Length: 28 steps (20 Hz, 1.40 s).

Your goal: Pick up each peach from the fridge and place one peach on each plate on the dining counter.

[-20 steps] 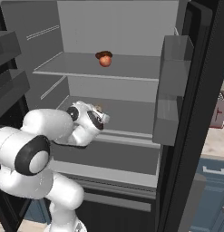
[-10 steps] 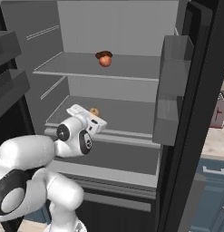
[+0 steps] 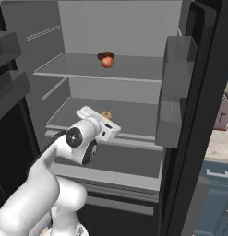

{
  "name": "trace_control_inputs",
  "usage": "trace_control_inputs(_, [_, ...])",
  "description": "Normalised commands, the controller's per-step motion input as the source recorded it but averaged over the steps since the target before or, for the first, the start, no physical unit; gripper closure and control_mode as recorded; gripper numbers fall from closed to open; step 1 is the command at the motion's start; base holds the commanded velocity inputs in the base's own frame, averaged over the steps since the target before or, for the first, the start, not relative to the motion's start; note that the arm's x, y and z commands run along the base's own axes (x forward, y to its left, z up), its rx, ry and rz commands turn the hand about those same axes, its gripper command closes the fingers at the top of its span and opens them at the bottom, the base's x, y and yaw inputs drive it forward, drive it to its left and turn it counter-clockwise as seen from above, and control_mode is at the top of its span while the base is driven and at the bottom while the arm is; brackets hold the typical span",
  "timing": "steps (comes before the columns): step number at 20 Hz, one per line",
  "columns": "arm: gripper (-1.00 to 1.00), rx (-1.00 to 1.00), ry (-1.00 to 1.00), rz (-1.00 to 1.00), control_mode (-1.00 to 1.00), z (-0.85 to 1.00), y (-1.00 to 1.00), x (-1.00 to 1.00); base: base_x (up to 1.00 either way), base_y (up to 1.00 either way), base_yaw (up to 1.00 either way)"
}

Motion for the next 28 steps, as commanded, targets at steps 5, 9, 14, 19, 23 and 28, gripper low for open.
trace_control_inputs(5, [1.0, -0.09, 0.4, -0.09, -1.0, 0.54, 0.0, -0.95, 0.0, 0.0, 0.0])
trace_control_inputs(9, [1.0, -0.11, 0.45, -0.06, -1.0, 0.24, 0.0, -0.92, 0.0, 0.0, 0.0])
trace_control_inputs(14, [1.0, 0.0, 0.21, 0.0, -1.0, -0.19, 0.27, -0.95, 0.0, 0.0, 0.0])
trace_control_inputs(19, [1.0, 0.0, 0.02, 0.0, -1.0, -0.32, 0.72, -0.44, 0.0, 0.0, 0.0])
trace_control_inputs(23, [1.0, 0.0, 0.04, 0.04, -1.0, -0.32, 0.22, 0.0, 0.0, 0.0, 0.0])
trace_control_inputs(28, [1.0, 0.0, 0.0, 0.1, -1.0, -0.35, 0.19, 0.04, 0.0, 0.0, 0.0])
